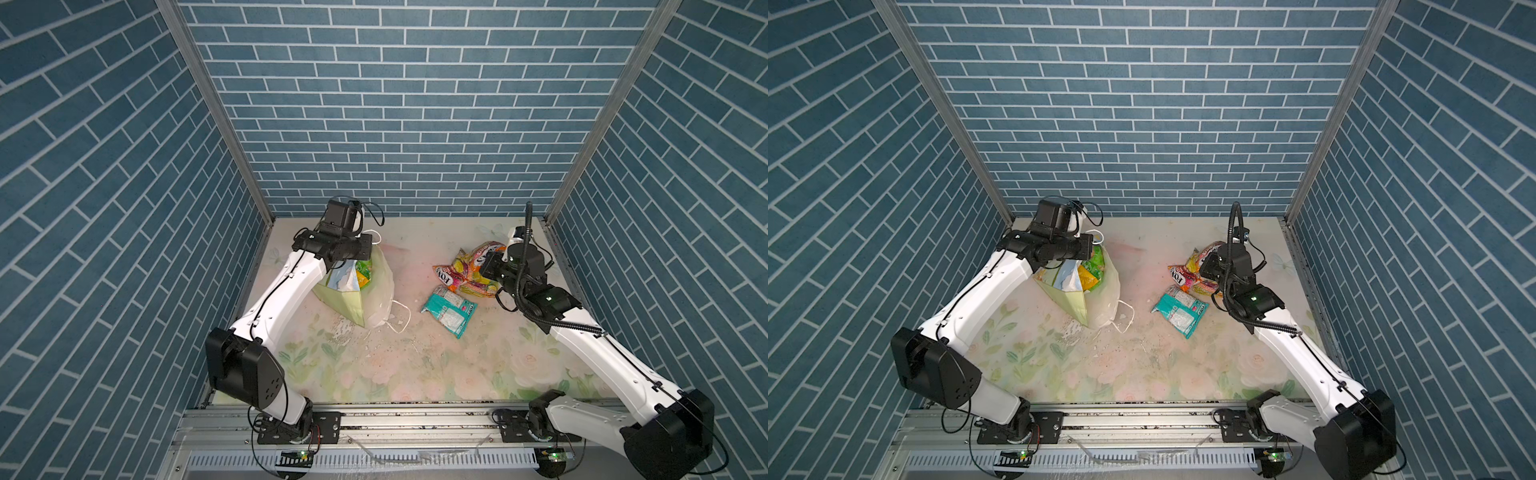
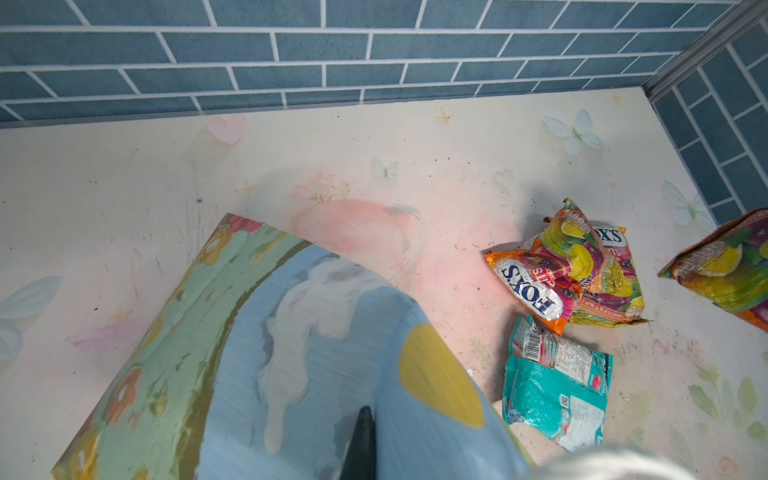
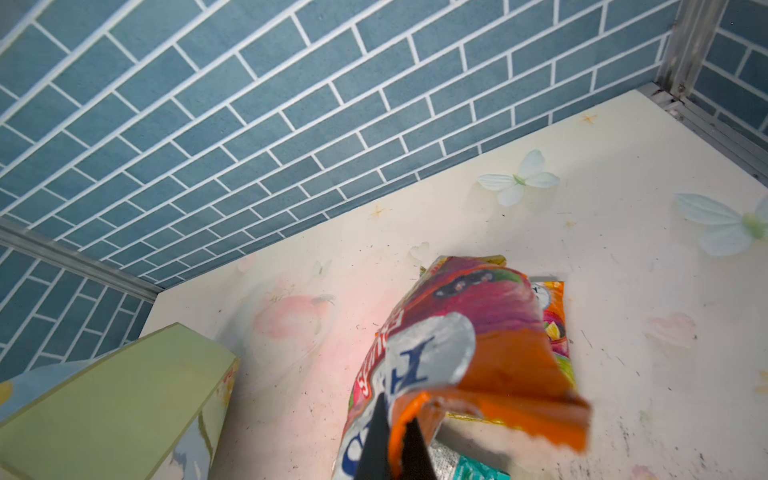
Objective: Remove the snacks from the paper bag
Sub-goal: 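Carry the packet beyond the other packets and open the right gripper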
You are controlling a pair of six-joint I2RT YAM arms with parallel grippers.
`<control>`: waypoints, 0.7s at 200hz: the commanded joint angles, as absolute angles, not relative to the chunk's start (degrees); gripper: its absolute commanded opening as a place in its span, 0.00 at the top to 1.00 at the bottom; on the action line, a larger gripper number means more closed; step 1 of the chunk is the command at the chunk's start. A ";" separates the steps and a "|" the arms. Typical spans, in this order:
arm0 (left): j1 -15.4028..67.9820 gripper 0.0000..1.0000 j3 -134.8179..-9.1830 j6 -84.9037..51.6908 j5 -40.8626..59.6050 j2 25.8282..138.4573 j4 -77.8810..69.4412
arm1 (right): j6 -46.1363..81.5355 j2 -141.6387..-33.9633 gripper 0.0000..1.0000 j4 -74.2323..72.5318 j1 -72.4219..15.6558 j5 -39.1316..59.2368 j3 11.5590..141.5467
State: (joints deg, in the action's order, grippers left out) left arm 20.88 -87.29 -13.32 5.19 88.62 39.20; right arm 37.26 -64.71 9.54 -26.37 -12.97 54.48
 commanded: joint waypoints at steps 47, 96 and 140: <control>20.97 1.00 -88.24 -13.30 4.81 88.51 39.66 | 39.81 -64.44 1.00 9.23 -15.64 -9.59 51.33; 20.98 1.00 -88.33 -13.35 4.91 88.34 39.72 | 37.97 -69.40 1.00 11.17 -10.49 -12.39 53.55; 20.97 1.00 -88.29 -13.12 4.83 87.82 39.62 | 31.77 -78.97 1.00 19.64 -9.03 -19.70 61.57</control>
